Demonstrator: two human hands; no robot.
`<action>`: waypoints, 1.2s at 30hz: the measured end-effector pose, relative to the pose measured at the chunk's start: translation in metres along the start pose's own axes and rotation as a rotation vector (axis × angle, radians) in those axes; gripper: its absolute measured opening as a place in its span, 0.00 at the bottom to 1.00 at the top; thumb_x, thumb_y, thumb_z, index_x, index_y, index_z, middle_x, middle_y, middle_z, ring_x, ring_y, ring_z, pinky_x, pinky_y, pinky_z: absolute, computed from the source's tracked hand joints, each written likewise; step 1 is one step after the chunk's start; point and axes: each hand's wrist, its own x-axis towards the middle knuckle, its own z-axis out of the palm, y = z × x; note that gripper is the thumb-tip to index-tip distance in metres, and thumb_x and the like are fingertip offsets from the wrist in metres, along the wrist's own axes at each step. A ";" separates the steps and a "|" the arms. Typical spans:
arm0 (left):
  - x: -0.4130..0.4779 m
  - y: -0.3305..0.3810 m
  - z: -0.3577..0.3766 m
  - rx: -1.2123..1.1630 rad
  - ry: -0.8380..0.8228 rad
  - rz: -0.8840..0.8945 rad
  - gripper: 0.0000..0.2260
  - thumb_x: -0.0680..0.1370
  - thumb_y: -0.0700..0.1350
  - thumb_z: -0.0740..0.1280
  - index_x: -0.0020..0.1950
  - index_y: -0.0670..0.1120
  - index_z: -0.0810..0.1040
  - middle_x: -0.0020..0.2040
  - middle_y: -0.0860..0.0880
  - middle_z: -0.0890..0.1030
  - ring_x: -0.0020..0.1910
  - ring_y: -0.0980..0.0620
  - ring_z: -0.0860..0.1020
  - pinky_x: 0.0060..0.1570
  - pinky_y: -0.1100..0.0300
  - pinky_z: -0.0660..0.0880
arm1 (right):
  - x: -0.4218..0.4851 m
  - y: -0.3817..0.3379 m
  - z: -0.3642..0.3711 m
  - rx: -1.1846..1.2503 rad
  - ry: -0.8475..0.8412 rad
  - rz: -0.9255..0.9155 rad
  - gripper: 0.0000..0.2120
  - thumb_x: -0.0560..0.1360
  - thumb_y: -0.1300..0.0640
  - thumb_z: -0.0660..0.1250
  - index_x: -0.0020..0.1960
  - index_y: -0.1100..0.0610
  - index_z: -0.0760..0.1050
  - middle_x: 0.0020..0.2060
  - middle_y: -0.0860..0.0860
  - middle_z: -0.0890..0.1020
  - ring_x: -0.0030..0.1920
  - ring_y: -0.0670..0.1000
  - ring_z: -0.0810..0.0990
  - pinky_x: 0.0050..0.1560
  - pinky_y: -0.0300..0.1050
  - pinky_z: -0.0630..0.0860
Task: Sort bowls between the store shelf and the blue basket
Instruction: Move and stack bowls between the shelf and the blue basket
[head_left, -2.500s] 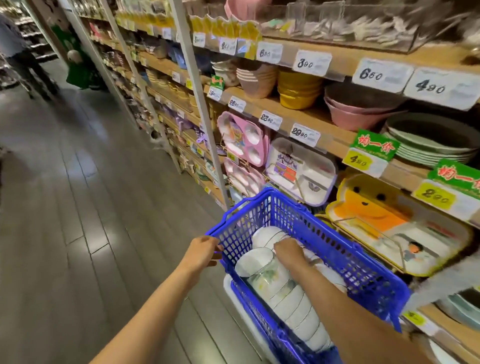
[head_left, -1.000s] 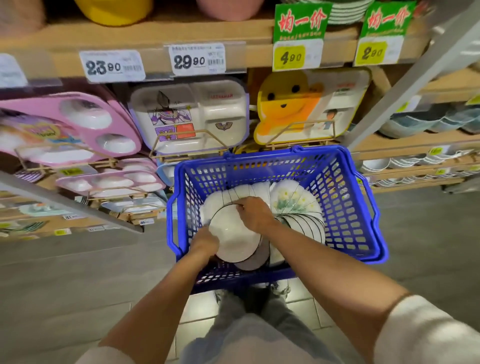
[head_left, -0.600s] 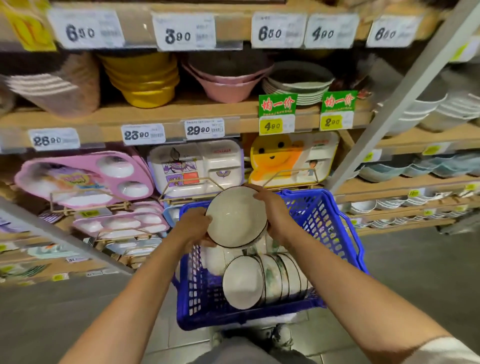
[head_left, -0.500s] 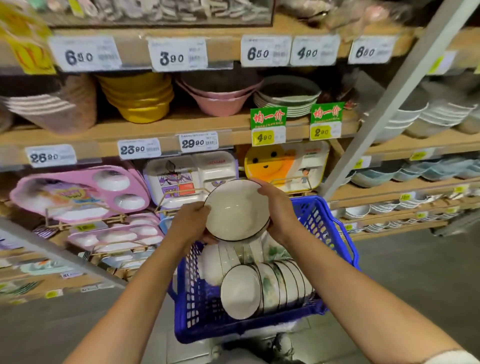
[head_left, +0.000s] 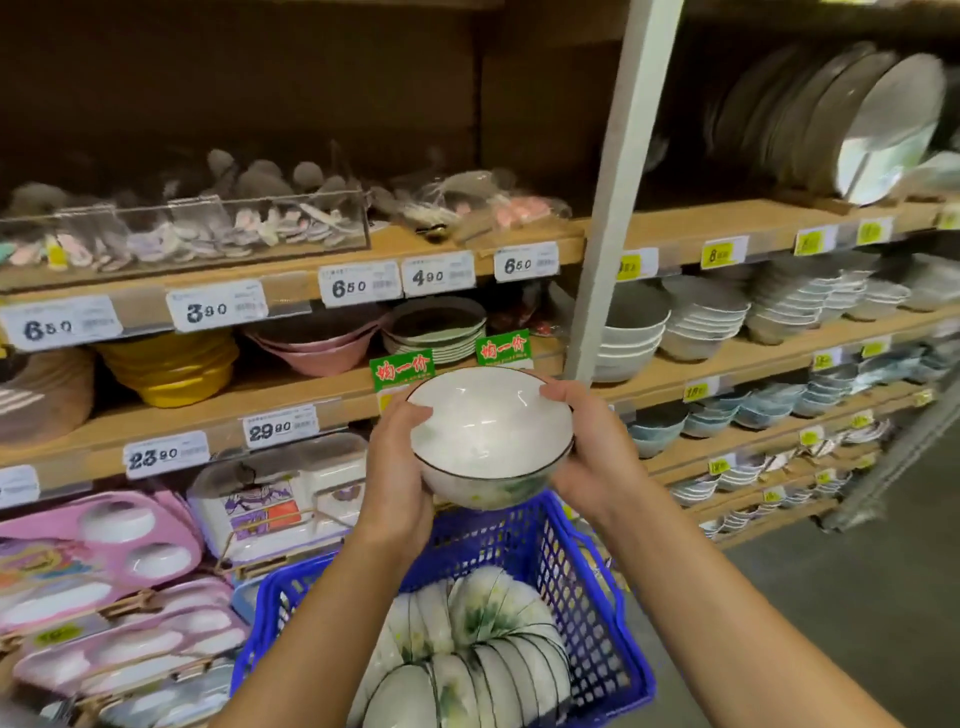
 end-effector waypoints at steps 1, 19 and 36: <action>-0.005 -0.003 0.019 -0.015 -0.004 0.009 0.13 0.77 0.40 0.56 0.51 0.46 0.79 0.50 0.45 0.82 0.51 0.44 0.79 0.50 0.51 0.74 | -0.004 -0.014 -0.011 0.002 0.006 -0.002 0.18 0.76 0.61 0.59 0.65 0.61 0.76 0.58 0.61 0.82 0.60 0.62 0.79 0.56 0.53 0.77; -0.057 -0.078 0.327 -0.134 -0.167 -0.145 0.14 0.73 0.42 0.57 0.52 0.42 0.78 0.45 0.42 0.84 0.45 0.40 0.80 0.43 0.52 0.78 | -0.063 -0.237 -0.229 -0.187 -0.053 -0.390 0.13 0.77 0.56 0.62 0.60 0.47 0.76 0.53 0.51 0.83 0.55 0.54 0.81 0.42 0.45 0.79; 0.068 -0.080 0.434 -0.122 -0.176 -0.138 0.13 0.70 0.45 0.61 0.52 0.44 0.77 0.53 0.38 0.81 0.51 0.36 0.79 0.54 0.39 0.75 | 0.053 -0.335 -0.261 -0.364 -0.236 -0.503 0.23 0.80 0.52 0.59 0.74 0.50 0.64 0.64 0.50 0.78 0.62 0.50 0.79 0.56 0.48 0.78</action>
